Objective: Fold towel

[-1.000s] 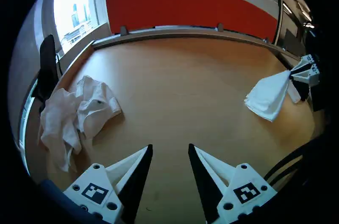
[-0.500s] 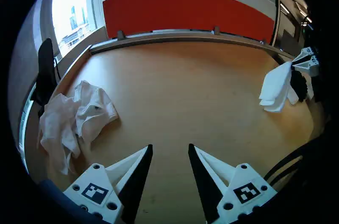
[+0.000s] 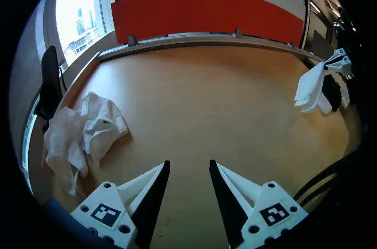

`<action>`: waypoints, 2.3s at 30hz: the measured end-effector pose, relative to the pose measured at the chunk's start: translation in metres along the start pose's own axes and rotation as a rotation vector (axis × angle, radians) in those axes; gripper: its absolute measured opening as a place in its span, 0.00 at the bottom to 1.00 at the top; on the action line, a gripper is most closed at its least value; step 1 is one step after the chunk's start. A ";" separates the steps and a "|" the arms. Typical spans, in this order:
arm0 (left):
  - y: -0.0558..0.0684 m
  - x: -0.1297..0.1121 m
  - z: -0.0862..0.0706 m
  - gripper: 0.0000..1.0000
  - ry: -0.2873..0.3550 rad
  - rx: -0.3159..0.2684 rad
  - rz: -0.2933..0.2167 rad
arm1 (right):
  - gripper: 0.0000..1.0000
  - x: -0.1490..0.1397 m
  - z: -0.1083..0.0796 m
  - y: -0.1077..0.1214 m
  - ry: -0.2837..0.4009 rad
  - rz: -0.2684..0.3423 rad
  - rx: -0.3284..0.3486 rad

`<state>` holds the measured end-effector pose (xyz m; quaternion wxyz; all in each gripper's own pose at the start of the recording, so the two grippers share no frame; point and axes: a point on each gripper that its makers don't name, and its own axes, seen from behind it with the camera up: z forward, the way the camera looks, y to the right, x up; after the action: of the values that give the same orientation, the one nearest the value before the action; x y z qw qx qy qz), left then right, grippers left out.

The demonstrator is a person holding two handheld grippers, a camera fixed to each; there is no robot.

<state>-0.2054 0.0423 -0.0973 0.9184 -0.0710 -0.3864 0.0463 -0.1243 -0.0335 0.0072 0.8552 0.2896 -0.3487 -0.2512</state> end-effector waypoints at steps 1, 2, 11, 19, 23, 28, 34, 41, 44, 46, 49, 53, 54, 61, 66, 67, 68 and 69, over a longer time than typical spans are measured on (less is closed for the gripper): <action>0.001 0.001 0.000 0.61 0.000 0.000 0.003 | 0.04 -0.003 -0.001 0.006 -0.004 0.005 -0.005; 0.001 0.001 0.000 0.61 0.000 0.000 0.005 | 0.04 -0.005 -0.001 0.012 -0.007 0.009 -0.009; 0.004 0.005 -0.001 0.61 -0.003 0.007 0.016 | 0.04 -0.027 -0.009 0.066 -0.045 0.030 -0.057; 0.007 0.005 0.000 0.61 -0.011 0.014 0.025 | 0.04 -0.043 -0.012 0.109 -0.077 0.046 -0.092; 0.009 0.005 0.000 0.61 -0.015 0.019 0.026 | 0.04 -0.051 -0.012 0.128 -0.094 0.056 -0.105; 0.011 0.006 0.000 0.61 -0.020 0.025 0.026 | 0.04 -0.060 -0.012 0.151 -0.119 0.057 -0.120; 0.012 0.006 -0.001 0.61 -0.024 0.035 0.027 | 0.04 -0.069 -0.012 0.176 -0.140 0.066 -0.140; 0.013 0.007 -0.001 0.61 -0.029 0.042 0.028 | 0.04 -0.076 -0.013 0.200 -0.160 0.074 -0.156; 0.015 0.007 0.000 0.61 -0.031 0.042 0.030 | 0.04 -0.079 -0.014 0.207 -0.167 0.076 -0.162; 0.017 0.008 0.001 0.61 -0.032 0.041 0.032 | 0.04 -0.081 -0.014 0.211 -0.170 0.078 -0.166; 0.019 0.009 0.001 0.61 -0.033 0.040 0.034 | 0.04 -0.083 -0.016 0.215 -0.173 0.080 -0.171; 0.021 0.011 0.002 0.61 -0.033 0.037 0.038 | 0.04 -0.087 -0.018 0.219 -0.177 0.085 -0.174; 0.022 0.012 0.002 0.61 -0.033 0.037 0.039 | 0.04 -0.087 -0.018 0.220 -0.178 0.086 -0.174; 0.026 0.016 0.003 0.61 -0.030 0.033 0.047 | 0.04 -0.096 -0.026 0.224 -0.183 0.092 -0.180; 0.028 0.018 0.002 0.61 -0.027 0.029 0.052 | 0.04 -0.108 -0.036 0.224 -0.189 0.104 -0.187; 0.029 0.019 0.002 0.61 -0.026 0.028 0.054 | 0.04 -0.112 -0.039 0.223 -0.191 0.110 -0.188; 0.029 0.019 0.002 0.61 -0.026 0.028 0.055 | 0.04 -0.115 -0.041 0.223 -0.193 0.115 -0.189; 0.030 0.019 0.002 0.61 -0.026 0.027 0.056 | 0.04 -0.118 -0.043 0.222 -0.195 0.120 -0.189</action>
<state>-0.1944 0.0749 -0.0872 0.9126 -0.0690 -0.3953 0.0780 -0.1163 0.2119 0.0769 0.8542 0.1605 -0.4217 -0.2584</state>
